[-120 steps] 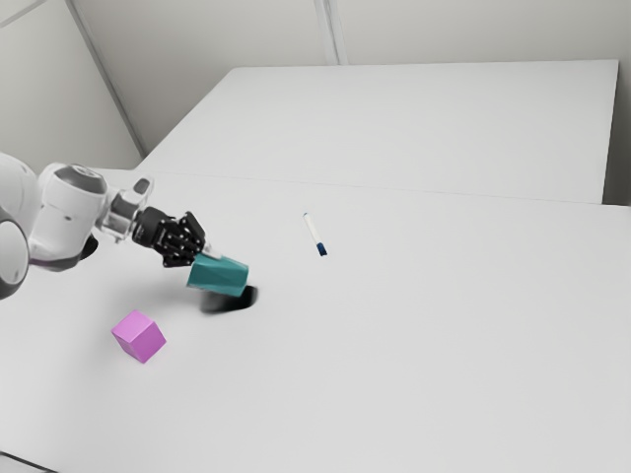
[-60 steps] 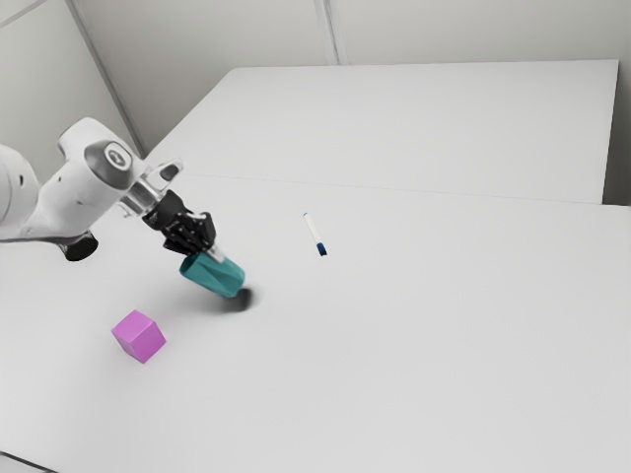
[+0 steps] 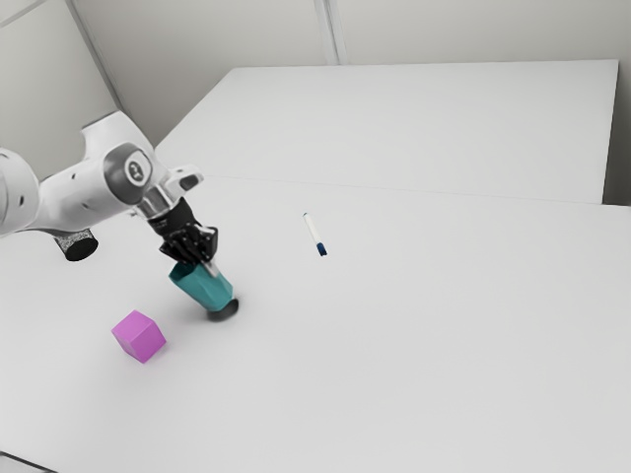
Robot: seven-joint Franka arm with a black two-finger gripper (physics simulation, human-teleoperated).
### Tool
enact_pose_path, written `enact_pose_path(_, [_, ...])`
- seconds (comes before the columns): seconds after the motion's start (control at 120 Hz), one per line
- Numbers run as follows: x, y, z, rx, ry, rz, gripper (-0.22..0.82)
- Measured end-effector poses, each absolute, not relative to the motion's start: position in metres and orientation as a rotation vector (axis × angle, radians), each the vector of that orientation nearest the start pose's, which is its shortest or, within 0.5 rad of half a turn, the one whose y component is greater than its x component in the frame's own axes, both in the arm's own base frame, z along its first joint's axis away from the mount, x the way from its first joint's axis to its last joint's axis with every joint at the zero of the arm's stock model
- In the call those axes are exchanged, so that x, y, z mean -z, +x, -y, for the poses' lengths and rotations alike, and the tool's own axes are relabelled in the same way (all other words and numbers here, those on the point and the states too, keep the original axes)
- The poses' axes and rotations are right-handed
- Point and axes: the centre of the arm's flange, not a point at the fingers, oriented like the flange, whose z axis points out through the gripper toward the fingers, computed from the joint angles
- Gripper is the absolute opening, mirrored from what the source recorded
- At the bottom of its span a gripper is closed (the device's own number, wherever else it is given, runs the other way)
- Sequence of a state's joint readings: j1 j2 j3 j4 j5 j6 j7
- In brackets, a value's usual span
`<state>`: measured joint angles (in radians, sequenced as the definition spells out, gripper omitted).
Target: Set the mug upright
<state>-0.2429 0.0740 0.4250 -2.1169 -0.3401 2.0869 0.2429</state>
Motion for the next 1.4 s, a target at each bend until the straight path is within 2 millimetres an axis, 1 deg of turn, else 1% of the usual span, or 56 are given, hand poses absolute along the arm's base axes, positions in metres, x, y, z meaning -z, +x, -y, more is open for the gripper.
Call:
enact_pose_path(0.083, [-0.374,0.536,-0.074,-0.095,-3.378,0.215,-0.18])
enact_pose_path(0.208, [-0.38,0.533,-0.067,-0.133,-3.328,0.219,-0.18])
enact_pose_path(0.325, [-0.383,0.53,-0.054,-0.176,-3.289,0.216,-0.18])
enact_pose_path(0.458, [-0.381,0.527,-0.042,-0.242,-3.245,0.224,-0.18])
enact_pose_path(0.592, [-0.377,0.523,-0.037,-0.297,-3.201,0.248,-0.18])
enact_pose_path(0.725, [-0.376,0.525,-0.031,-0.313,-3.163,0.261,-0.18])
enact_pose_path(0.85, [-0.374,0.526,-0.019,-0.319,-3.137,0.254,-0.18])
enact_pose_path(0.95, [-0.371,0.529,-0.012,-0.291,-3.121,0.253,-0.18])
enact_pose_path(1.067, [-0.369,0.535,-0.008,-0.224,-3.1,0.249,-0.18])
enact_pose_path(1.2, [-0.361,0.541,-0.002,-0.169,-3.073,0.243,-0.18])
enact_pose_path(1.4, [-0.35,0.548,-0.002,-0.123,-3.059,0.292,-0.18])
